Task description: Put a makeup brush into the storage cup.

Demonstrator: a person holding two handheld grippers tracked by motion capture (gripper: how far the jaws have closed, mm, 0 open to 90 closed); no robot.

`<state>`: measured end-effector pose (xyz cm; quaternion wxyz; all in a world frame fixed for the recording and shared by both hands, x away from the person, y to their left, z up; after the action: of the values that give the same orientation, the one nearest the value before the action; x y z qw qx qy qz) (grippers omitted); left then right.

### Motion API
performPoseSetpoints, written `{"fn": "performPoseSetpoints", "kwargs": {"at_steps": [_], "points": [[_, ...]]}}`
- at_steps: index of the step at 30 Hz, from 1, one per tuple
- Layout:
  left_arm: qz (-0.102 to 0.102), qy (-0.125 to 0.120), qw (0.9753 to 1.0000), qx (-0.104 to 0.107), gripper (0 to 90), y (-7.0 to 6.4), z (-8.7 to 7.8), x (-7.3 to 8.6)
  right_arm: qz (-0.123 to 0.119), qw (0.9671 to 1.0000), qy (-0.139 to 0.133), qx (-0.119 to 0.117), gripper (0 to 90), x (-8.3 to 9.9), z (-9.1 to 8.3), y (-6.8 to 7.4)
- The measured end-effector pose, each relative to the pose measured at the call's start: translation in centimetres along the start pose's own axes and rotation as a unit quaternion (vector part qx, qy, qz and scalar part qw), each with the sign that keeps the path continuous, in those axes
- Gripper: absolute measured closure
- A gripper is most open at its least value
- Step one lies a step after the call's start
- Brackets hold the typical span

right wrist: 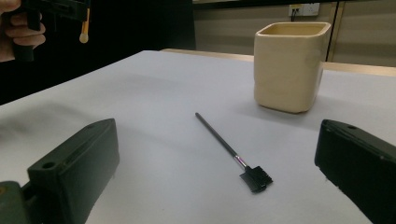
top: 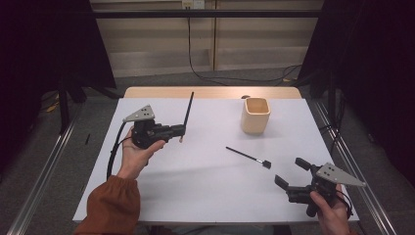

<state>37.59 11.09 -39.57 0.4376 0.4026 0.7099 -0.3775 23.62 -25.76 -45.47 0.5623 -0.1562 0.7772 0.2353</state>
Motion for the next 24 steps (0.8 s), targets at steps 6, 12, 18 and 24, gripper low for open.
{"fn": "performPoseSetpoints", "kwargs": {"at_steps": [6, 12, 18, 24], "points": [[0.007, 0.008, 0.9998, 0.017, 84.5, -1.2, 0.7, -0.1, -0.002, 1.0, 0.0, -0.002, 0.0, 0.0, 0.0, 0.1], [0.015, 0.015, 0.9993, 0.032, 84.5, -2.2, 1.4, -0.2, -0.002, 1.0, -0.001, -0.002, 0.0, 0.0, 0.0, 0.1], [0.014, 0.018, 0.9985, 0.05, 84.6, -3.1, 2.0, -0.1, -0.001, 1.0, -0.001, -0.002, 0.0, 0.0, 0.0, 0.1], [0.017, 0.025, 0.9969, 0.072, 84.5, -4.4, 2.7, -0.3, -0.002, 1.0, 0.0, -0.002, 0.0, 0.0, 0.0, 0.1]]}}
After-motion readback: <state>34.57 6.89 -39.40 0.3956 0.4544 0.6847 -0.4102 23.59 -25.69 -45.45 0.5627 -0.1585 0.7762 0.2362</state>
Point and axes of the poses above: each handheld gripper's, and its own axes: z roughly forward along the jaws, x roughly out of its underside, y roughly to its left, the point moved 6 cm from there along z, roughly forward along the jaws, and after that the axes turned 2 degrees about z, right-handed, at the moved point
